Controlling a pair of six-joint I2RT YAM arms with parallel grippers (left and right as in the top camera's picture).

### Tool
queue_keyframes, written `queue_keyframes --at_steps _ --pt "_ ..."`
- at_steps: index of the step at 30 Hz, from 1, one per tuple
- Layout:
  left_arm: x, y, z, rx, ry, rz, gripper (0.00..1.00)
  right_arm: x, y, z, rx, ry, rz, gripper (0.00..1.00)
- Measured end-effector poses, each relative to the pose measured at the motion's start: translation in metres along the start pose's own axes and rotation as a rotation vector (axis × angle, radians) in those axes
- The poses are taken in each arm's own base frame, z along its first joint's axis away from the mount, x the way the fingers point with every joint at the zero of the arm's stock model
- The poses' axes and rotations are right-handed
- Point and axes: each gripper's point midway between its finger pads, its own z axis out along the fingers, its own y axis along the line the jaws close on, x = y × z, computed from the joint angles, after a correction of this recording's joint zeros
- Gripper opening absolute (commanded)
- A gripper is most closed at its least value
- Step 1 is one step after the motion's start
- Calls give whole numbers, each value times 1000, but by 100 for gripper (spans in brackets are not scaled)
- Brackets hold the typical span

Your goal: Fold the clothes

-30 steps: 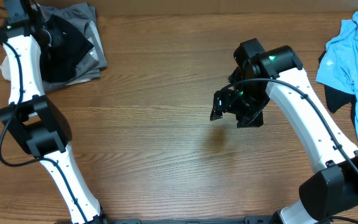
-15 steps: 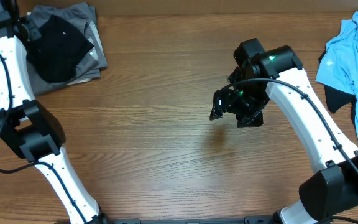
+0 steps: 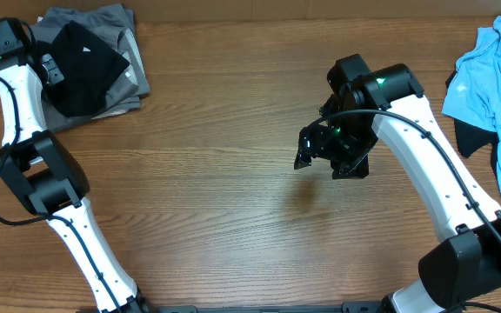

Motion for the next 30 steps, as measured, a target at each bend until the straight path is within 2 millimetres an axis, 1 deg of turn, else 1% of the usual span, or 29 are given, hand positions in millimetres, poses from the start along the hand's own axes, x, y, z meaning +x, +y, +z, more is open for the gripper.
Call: queue_keyframes --at_steps 1,3,4,5,6,7,9,11,14,16,18,19,21,22,23,25,27,28,30 --pt "0 0 -1 -2 1 -5 28 0 0 0 0 0 2 86" --pt "-2 1 -9 -2 1 -13 30 0 -1 0 3 -1 10 86" --pt "-5 2 -16 5 -5 -19 33 0 -1 0 8 -3 17 86" --pt "-11 1 -26 22 -18 -25 47 -1 -3 0 15 -7 22 86" --pt "-18 -1 -37 40 -35 -33 64 -2 -3 0 19 -11 24 86" --pt "-27 -3 -51 61 -60 -41 73 -3 -4 0 25 -15 29 85" --pt "-48 -9 -90 118 -125 -52 78 -4 -5 0 31 -22 34 84" --pt "-69 -15 -140 186 -200 -62 88 -6 -6 0 35 -31 38 82" --pt "-91 -23 -226 299 -311 -76 100 -9 -6 -1 37 -45 36 81" --pt "-96 -28 -281 379 -367 -80 100 -11 -5 -4 35 -65 32 81" --pt "-90 -34 -324 452 -385 -74 100 -13 -3 -11 24 -107 17 82" --pt "-84 -37 -343 486 -381 -70 100 -12 -2 -15 19 -125 10 82" --pt "-65 -41 -378 552 -354 -62 100 -6 1 -31 1 -182 -8 82" --pt "-56 -43 -390 578 -337 -61 100 -1 2 -40 -9 -209 -17 82" --pt "-47 -45 -404 608 -322 -62 100 6 3 -52 -22 -247 -30 82" --pt "-28 -49 -429 663 -288 -55 100 18 4 -69 -38 -302 -47 82" --pt "-8 -53 -457 721 -268 -41 100 35 1 -91 -53 -384 -55 82" --pt "1 -53 -468 740 -257 -36 100 43 -1 -101 -56 -422 -56 82" --pt "29 -53 -496 776 -221 -24 100 58 -8 -119 -59 -502 -49 82"
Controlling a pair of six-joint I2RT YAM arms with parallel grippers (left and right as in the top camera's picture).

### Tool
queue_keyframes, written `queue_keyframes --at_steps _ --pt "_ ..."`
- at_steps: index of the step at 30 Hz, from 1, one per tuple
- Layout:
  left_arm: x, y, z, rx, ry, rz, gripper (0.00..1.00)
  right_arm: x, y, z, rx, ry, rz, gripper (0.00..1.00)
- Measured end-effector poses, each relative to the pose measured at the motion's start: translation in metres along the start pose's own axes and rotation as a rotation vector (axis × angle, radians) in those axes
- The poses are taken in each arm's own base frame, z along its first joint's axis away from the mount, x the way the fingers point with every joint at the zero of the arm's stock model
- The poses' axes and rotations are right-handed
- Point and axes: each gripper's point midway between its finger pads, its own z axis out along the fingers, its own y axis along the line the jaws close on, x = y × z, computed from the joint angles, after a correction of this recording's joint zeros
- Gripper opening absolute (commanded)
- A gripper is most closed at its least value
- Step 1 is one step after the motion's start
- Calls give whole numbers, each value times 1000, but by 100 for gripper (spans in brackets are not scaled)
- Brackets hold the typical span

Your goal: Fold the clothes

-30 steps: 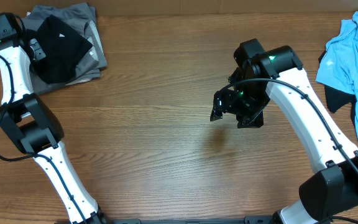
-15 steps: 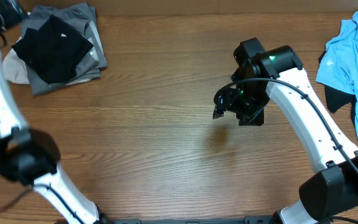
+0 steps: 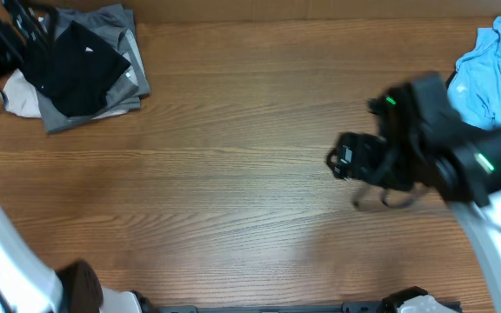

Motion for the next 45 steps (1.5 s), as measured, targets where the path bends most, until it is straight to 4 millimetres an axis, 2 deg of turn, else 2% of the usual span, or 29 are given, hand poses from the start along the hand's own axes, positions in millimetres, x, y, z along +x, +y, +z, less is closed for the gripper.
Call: queue_keyframes --at_steps 5,9,13,15,19,20,21,22,25,26,29,33,40,45 --pt "44 -44 -62 59 8 53 100 18 -16 -63 -20 -235 42 83" --pt "89 -74 -110 101 13 156 100 48 -34 -111 -67 -408 87 83" --pt "118 -97 -146 133 -55 274 100 76 -56 -138 -88 -524 154 83" --pt "138 -103 -161 142 -79 312 100 85 -66 -144 -95 -566 187 83" --pt "188 -105 -179 151 -91 339 100 100 -87 -140 -83 -620 270 83" --pt "201 -103 -180 150 -83 336 100 101 -93 -137 -72 -631 294 86" --pt "211 -101 -180 152 -85 341 100 101 -98 -135 -65 -649 321 96" --pt "220 -99 -180 152 -84 343 100 98 -102 -133 -60 -674 349 100" --pt "240 -90 -176 149 -89 352 100 82 -108 -128 -52 -760 389 100" --pt "243 -89 -175 148 -95 356 100 69 -107 -124 -56 -798 405 100" --pt "248 -78 -167 122 -97 356 100 49 -104 -115 -66 -846 424 100" --pt "247 -66 -159 82 -80 338 100 31 -103 -95 -60 -867 440 100" --pt "249 -60 -157 58 -67 324 100 30 -112 -70 0 -836 449 100" --pt "250 -59 -157 53 -63 321 100 30 -113 -69 4 -837 449 100"
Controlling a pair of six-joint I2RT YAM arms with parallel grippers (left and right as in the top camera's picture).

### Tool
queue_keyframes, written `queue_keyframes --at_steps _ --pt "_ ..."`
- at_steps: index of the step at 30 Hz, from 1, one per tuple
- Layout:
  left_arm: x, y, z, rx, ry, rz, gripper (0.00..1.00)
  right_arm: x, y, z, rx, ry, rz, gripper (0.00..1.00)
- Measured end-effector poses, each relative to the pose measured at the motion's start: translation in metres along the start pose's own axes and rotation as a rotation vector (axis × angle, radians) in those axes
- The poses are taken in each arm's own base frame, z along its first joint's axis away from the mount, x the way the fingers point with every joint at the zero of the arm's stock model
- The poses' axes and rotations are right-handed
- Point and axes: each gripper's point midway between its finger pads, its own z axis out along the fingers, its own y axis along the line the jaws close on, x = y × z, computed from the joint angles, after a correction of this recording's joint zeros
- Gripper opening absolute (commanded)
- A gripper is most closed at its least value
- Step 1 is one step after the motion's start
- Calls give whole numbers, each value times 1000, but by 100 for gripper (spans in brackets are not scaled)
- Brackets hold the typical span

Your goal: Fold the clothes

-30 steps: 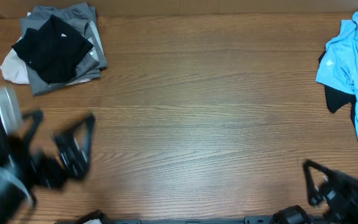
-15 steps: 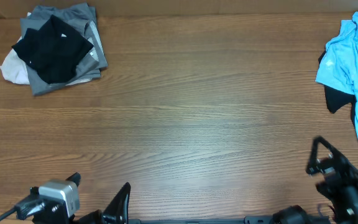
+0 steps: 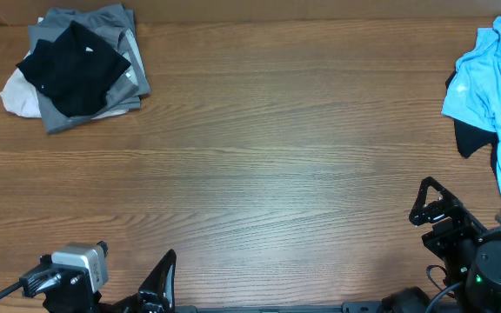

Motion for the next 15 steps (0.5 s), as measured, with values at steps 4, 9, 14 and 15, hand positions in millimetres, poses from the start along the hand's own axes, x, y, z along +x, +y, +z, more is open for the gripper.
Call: queue_keyframes --at_steps 4,9,14,15 --pt "0 0 0 0 1 -1 100 0 0 0 0 0 0 100" --pt "0 0 0 0 2 -1 100 -1 -1 0 3 -4 0 100" --pt "0 0 0 0 2 -1 100 -1 -1 0 4 -6 0 100" --pt "0 0 0 0 2 -1 100 -1 -1 0 5 -5 0 100"
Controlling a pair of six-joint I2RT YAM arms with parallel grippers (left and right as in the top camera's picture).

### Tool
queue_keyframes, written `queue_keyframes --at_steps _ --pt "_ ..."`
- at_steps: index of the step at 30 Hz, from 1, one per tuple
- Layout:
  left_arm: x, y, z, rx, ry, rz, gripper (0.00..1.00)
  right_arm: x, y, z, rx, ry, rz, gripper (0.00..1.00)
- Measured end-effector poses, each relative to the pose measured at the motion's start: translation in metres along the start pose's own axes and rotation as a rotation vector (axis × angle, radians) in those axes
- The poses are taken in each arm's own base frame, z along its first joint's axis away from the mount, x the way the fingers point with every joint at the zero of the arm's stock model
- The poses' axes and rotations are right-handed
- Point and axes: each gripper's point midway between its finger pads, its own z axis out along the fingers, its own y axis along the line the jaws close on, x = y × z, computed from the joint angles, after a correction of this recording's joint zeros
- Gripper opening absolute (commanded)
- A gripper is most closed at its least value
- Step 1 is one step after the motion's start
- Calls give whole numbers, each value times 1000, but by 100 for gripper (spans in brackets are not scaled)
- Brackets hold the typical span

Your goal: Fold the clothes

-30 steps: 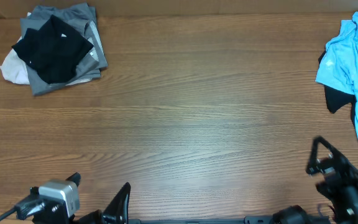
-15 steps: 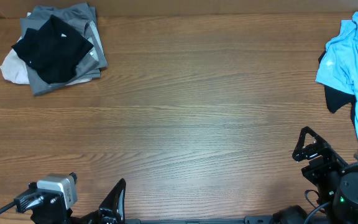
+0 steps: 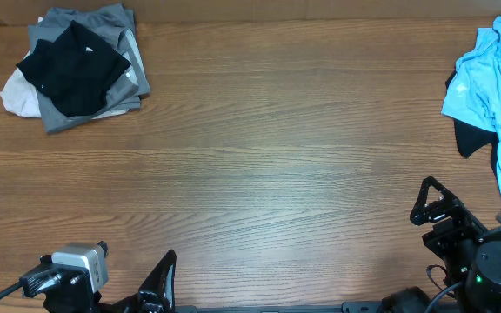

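A pile of folded clothes (image 3: 76,65) lies at the far left corner, with a black piece on top of grey ones and a white one underneath. At the far right edge sits a crumpled light blue garment (image 3: 494,87) over a dark one (image 3: 468,135). My left gripper (image 3: 159,280) is drawn back to the near edge at the left; only one dark finger shows. Pulled back to the near right corner, my right gripper (image 3: 429,204) has its fingers apart and holds nothing.
The wooden table (image 3: 259,156) spans the whole view. The left arm's camera block (image 3: 72,265) and the right arm's base (image 3: 485,269) sit along the near edge.
At first my left gripper was at the folded pile in the far left corner and my right hung open over the middle right. A second later both arms were in motion away from there. By now both rest at the near edge, empty.
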Motion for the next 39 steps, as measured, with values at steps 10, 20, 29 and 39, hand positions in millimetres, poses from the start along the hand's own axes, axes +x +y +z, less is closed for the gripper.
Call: queue_keyframes --at_steps 10,20,29,39 --pt "0 0 0 0 0 0 100 3 -17 15 62 -43 2 100" --pt "0 1 0 -3 2 -1 100 12 -24 74 -151 -240 -70 100" --pt "1 1 1 -3 3 -2 100 49 -38 114 -314 -319 -186 100" --pt "1 1 1 -3 3 -2 100 70 -35 121 -373 -335 -446 100"
